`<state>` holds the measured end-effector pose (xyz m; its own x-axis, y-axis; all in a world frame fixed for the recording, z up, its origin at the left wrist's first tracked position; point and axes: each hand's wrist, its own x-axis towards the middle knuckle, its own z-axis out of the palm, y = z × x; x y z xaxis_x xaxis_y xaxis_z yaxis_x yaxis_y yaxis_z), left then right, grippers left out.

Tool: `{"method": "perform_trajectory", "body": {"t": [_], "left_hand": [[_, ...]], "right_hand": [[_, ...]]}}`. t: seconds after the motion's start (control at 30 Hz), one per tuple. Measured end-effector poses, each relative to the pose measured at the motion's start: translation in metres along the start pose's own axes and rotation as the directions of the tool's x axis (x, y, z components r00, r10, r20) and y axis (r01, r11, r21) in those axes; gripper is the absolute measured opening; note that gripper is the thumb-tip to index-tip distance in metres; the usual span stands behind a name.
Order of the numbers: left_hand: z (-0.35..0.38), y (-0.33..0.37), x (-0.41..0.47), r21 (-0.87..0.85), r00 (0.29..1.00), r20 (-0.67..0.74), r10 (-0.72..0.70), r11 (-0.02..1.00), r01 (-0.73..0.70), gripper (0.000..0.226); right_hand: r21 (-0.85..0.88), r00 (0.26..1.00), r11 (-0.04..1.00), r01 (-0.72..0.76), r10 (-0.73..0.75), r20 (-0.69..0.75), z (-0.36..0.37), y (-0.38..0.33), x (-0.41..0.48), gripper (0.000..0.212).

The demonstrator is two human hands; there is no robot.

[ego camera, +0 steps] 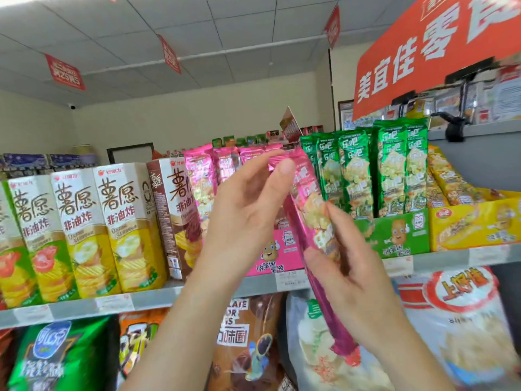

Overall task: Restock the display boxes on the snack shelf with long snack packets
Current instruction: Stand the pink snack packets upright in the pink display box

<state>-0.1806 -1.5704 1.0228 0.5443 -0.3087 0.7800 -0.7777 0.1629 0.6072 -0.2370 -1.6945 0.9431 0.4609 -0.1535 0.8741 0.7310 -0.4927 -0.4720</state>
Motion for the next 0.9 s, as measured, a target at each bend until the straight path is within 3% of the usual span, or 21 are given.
{"method": "perform_trajectory", "body": {"t": [0.07, 0.17, 0.23, 0.33, 0.4, 0.63, 0.77, 0.83, 0.9], "left_hand": [[0.008, -0.006, -0.013, -0.082, 0.997, -0.076, -0.023, 0.996, 0.017, 0.031], [0.016, -0.014, -0.029, -0.237, 0.965, -0.211, -0.152, 0.966, 0.100, 0.029], [0.019, -0.016, -0.037, -0.380, 0.940, -0.235, -0.248, 0.914, 0.146, 0.029], [0.025, -0.019, -0.043, -0.488, 0.919, -0.252, -0.305, 0.860, 0.151, 0.033], [0.029, -0.021, -0.045, -0.535, 0.902, -0.264, -0.342, 0.830, 0.158, 0.035], [0.035, -0.021, -0.051, -0.672, 0.862, -0.204, -0.464, 0.707, 0.221, 0.024], [0.037, -0.022, -0.051, -0.771, 0.802, -0.144, -0.579, 0.574, 0.276, 0.018], [0.040, -0.023, -0.052, -0.801, 0.788, -0.127, -0.602, 0.531, 0.277, 0.027], [0.041, -0.025, -0.054, -0.781, 0.807, -0.123, -0.577, 0.558, 0.280, 0.031]], "right_hand": [[-0.069, 1.000, 0.998, -0.001, 0.000, -0.007, 0.002, 0.000, -0.016, 0.050], [0.011, 0.989, 0.994, -0.112, 0.110, 0.099, -0.003, 0.002, -0.035, 0.059], [0.121, 0.937, 0.950, -0.289, 0.255, 0.241, -0.011, 0.002, -0.046, 0.065], [0.244, 0.836, 0.837, -0.490, 0.371, 0.404, -0.018, 0.002, -0.059, 0.054], [0.263, 0.829, 0.816, -0.515, 0.397, 0.394, -0.021, 0.003, -0.064, 0.047], [0.229, 0.842, 0.832, -0.506, 0.417, 0.343, -0.020, 0.003, -0.071, 0.054], [0.344, 0.768, 0.695, -0.632, 0.503, 0.395, -0.022, 0.005, -0.074, 0.067], [0.363, 0.726, 0.639, -0.678, 0.509, 0.462, -0.023, 0.003, -0.078, 0.060], [0.363, 0.711, 0.622, -0.694, 0.512, 0.481, -0.023, 0.000, -0.080, 0.051]]}}
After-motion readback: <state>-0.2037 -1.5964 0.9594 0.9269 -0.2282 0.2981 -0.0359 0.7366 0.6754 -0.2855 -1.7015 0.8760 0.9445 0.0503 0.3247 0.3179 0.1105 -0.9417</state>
